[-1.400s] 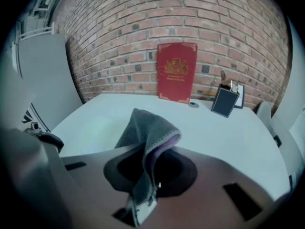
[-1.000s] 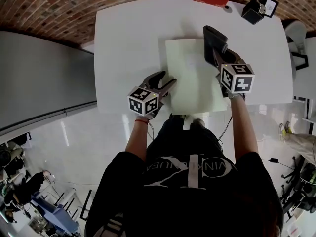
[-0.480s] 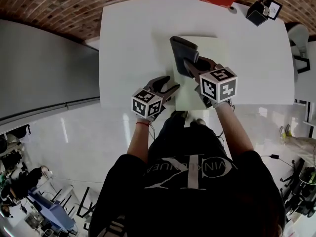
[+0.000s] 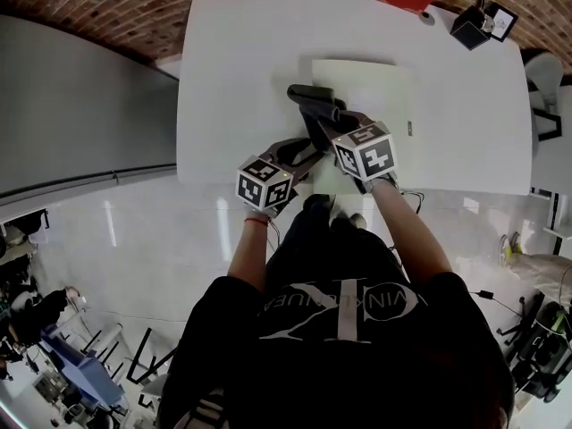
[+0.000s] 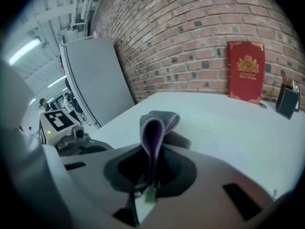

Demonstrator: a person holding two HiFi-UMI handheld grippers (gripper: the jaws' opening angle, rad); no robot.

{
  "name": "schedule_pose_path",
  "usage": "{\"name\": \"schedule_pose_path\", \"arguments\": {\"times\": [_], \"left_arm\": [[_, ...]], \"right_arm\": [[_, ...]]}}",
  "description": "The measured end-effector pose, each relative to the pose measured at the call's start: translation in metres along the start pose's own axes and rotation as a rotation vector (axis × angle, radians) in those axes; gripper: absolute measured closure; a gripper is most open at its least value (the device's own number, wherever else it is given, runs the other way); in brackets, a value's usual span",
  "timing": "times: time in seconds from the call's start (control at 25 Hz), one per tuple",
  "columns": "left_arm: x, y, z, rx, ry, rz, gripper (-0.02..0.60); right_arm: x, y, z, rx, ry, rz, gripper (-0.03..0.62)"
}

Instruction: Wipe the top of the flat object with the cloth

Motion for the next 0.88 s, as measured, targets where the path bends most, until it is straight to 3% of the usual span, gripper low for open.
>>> {"name": "schedule_pose_path", "arguments": {"times": [0.2,0.88], "left_arm": [[0.001,0.001,-0.001,-0.016,-0.011,-0.011,0.391],[0.002,0.000,-0.001,-0.038,-0.020,-0.048,0.391]], "right_arm": [[0.005,-0.014,-0.009,0.039,0.009,0.022,0.545],[0.074,-0.085,-0.103,0.304,0.022,0.156,0.544]]}}
Point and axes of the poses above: the fingertips, and each gripper's own axes: z forward along the fingers, y to its left, x out of its underside, the point moved 8 cm from there along -z, backward along the fingers, and after that the axes turned 7 degrees about -z, right-handed, at the moved point
